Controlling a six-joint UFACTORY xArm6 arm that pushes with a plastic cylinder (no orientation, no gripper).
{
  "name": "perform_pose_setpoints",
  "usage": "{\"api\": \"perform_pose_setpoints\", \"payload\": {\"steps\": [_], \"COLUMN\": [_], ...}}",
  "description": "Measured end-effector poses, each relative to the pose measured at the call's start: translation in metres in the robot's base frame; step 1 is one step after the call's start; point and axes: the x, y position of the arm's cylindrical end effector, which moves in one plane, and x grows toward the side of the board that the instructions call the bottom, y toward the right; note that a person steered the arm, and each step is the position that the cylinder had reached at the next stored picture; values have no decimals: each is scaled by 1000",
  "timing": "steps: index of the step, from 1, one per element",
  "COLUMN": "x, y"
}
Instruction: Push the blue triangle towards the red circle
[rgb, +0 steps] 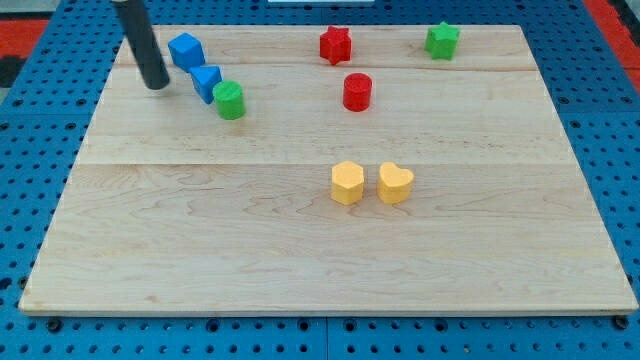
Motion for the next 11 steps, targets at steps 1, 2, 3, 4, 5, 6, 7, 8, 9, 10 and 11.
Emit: {"api": "perform_pose_setpoints", "payload": {"steps": [1,2,3,4,5,6,7,8,9,10,11], "x": [8,8,8,8,11,11,11,7,-18,-32,-31], "y": [66,71,54,50,50,49,46,18,21,34,69]}}
